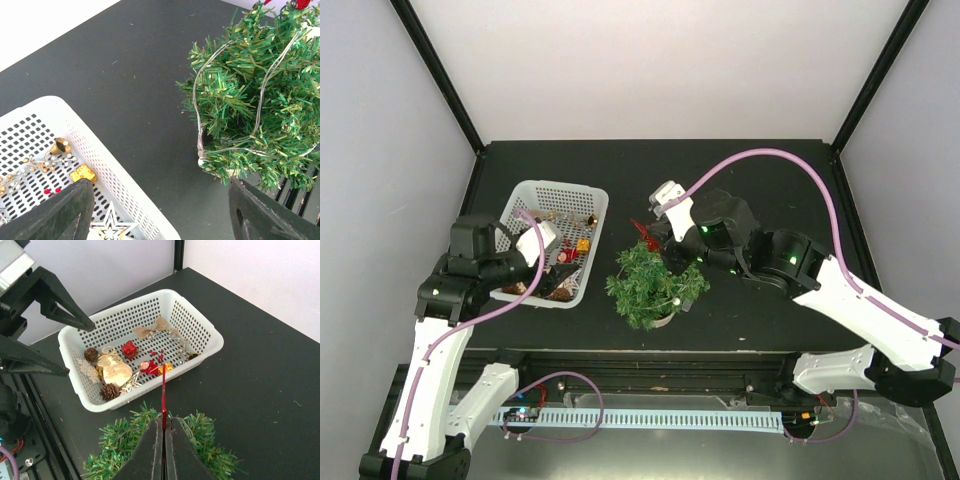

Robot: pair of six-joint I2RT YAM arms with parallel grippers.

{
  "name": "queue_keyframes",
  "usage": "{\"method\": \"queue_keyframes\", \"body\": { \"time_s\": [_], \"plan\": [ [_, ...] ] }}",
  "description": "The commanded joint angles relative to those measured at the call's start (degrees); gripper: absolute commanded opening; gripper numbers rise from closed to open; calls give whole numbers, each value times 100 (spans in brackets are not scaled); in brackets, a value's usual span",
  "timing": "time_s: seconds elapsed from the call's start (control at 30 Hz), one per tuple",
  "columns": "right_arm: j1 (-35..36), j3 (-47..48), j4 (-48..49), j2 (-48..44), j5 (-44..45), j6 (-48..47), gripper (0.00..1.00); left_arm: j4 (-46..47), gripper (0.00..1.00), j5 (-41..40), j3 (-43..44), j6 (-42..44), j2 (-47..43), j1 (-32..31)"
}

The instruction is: Decorate the small christmas tree

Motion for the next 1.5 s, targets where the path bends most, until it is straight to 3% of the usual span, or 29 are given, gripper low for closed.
{"method": "queue_keyframes", "body": {
  "time_s": [0.0, 0.47, 0.57, 0.77, 1.17, 1.33, 1.47],
  "plan": [
    [-17, -203, 56, -199, 49, -21, 1, 43, 74, 86, 149, -27, 15, 58],
    [-17, -557, 265, -430, -63, -28, 2, 34, 74, 80, 165, -33, 42, 61],
    [-21, -505, 267, -426, -56, -28, 10, 26, 74, 80, 190, -39, 50, 63],
    [-17, -348, 263, -428, -20, -14, 40, 12, 74, 45, 193, -26, 34, 62],
    [-17, -602, 538, -1158, 511, 261, 61, -76, 74, -389, 398, 35, 212, 143],
    [-44, -937, 545, -1654, 1320, 530, 65, -310, 74, -459, 691, 328, 798, 742],
    [-527, -1345, 461, -1792, 1210, 895, 66, -131, 72, -775, 746, 566, 1480, 1174]
  ]
}}
